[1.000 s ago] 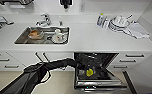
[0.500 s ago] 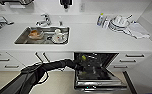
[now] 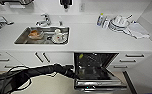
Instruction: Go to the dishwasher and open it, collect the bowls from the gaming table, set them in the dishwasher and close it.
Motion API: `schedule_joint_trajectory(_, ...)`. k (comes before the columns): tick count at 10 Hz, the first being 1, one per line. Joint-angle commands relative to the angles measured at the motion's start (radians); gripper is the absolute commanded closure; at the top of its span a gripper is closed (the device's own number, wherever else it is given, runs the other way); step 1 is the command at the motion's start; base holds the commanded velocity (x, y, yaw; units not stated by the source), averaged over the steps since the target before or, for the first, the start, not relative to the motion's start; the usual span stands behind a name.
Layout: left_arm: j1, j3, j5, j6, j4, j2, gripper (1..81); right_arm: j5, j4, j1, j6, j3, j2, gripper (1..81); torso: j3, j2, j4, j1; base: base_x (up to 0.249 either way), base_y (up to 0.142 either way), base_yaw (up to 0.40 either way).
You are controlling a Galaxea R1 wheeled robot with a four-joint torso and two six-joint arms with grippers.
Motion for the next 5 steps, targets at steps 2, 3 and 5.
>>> schedule_joint_trajectory(2,0.143,0.415,0.046,0.001,0.105,-0.385,1.0,-0.091,0.043,0.172,0.017,0.28,-0.245,81.1,0.0,0.0,0.0,0.0,0.0,0.0,0.0)
schedule_joint_trajectory(3,0.243,0.435,0.02,0.001,0.161,-0.421,1.0,-0.098,0.06,0.229,0.025,0.353,-0.3,81.1,0.0,0.0,0.0,0.0,0.0,0.0,0.0)
schedule_joint_trajectory(5,0.482,0.409,-0.116,0.003,0.253,-0.446,1.0,-0.114,0.103,0.327,0.03,0.454,-0.369,81.1,0.0,0.0,0.0,0.0,0.0,0.0,0.0)
